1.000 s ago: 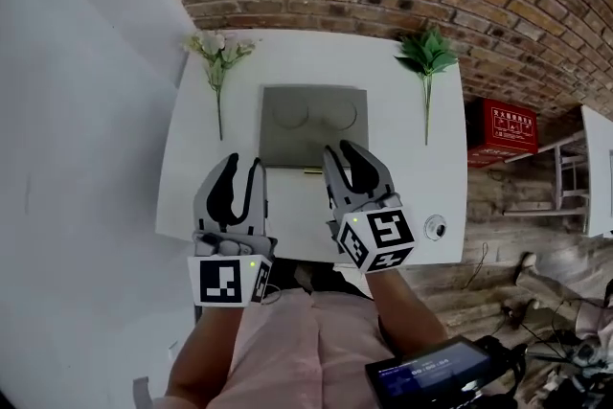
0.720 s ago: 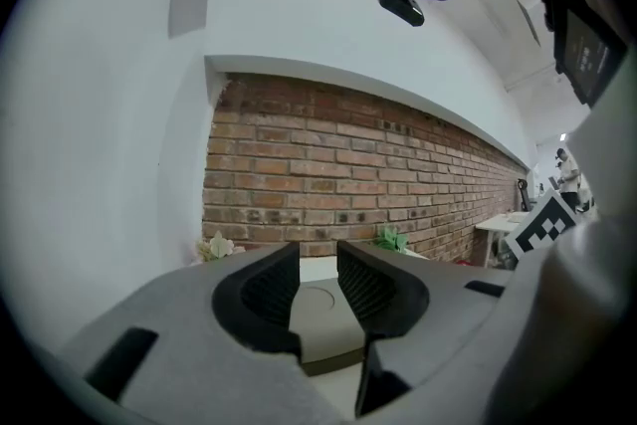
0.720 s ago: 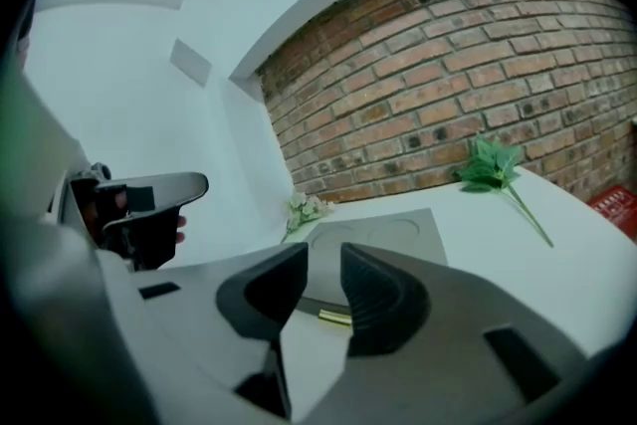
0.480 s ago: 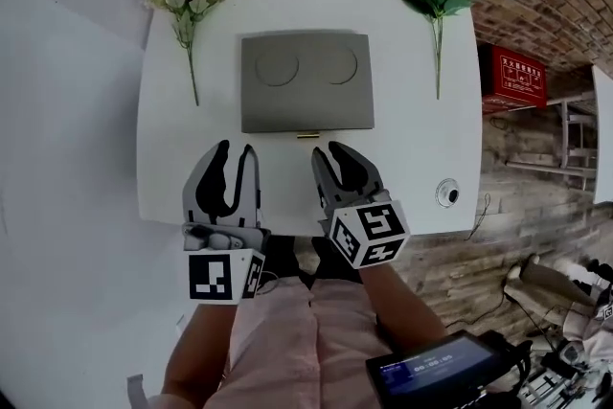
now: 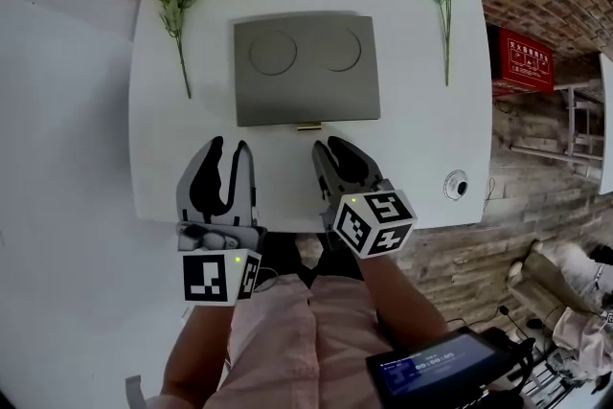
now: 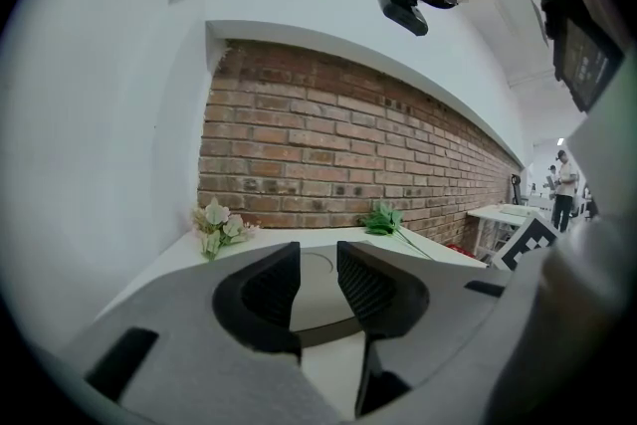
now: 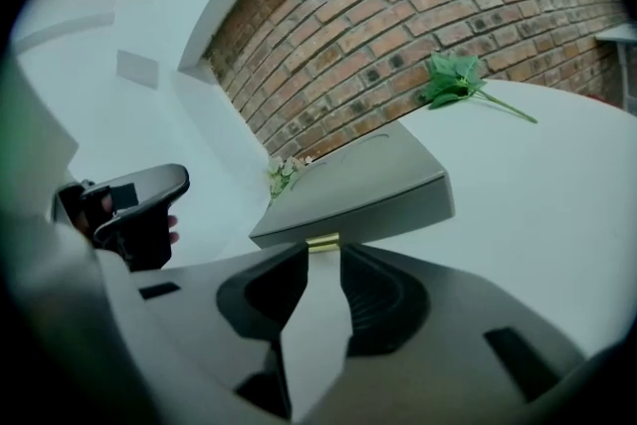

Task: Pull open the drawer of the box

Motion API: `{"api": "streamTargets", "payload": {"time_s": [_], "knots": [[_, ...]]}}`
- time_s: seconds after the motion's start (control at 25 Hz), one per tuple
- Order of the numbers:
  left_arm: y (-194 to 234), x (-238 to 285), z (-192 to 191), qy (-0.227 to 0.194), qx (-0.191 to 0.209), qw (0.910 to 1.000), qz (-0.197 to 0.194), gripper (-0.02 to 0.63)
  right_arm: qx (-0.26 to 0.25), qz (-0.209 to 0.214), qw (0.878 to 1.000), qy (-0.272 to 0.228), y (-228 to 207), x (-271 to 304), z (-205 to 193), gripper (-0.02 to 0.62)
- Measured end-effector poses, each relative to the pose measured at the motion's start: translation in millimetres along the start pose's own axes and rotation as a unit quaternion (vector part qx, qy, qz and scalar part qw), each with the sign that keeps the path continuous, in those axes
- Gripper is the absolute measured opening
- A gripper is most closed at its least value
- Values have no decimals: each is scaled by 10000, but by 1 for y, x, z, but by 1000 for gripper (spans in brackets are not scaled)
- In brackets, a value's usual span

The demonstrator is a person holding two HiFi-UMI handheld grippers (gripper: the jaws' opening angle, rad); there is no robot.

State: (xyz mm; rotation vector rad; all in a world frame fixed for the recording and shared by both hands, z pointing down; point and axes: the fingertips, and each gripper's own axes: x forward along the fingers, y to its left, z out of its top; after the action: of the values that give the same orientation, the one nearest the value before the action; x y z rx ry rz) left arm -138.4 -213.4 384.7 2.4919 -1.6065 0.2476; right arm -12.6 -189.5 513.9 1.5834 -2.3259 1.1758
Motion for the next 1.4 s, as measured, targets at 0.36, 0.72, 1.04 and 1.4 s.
{"api": "streamTargets", "payload": {"time_s": [0.36,0.72,1.04,1.4], "knots": [[11,9,5,10,6,10000,54,115,1210,184,9909,559,-7,18,1,112],[23,9,4,23,-26,9999,136,115,1771,542,9793,821,-2,27,1,118],[26,8,2,51,-36,9998,162,115,2447,861,9628,762,-2,29,-1,97],[27,6,3,28,-40,9998,181,114,2901,1007,9482,816,-6,32,-3,48]]}}
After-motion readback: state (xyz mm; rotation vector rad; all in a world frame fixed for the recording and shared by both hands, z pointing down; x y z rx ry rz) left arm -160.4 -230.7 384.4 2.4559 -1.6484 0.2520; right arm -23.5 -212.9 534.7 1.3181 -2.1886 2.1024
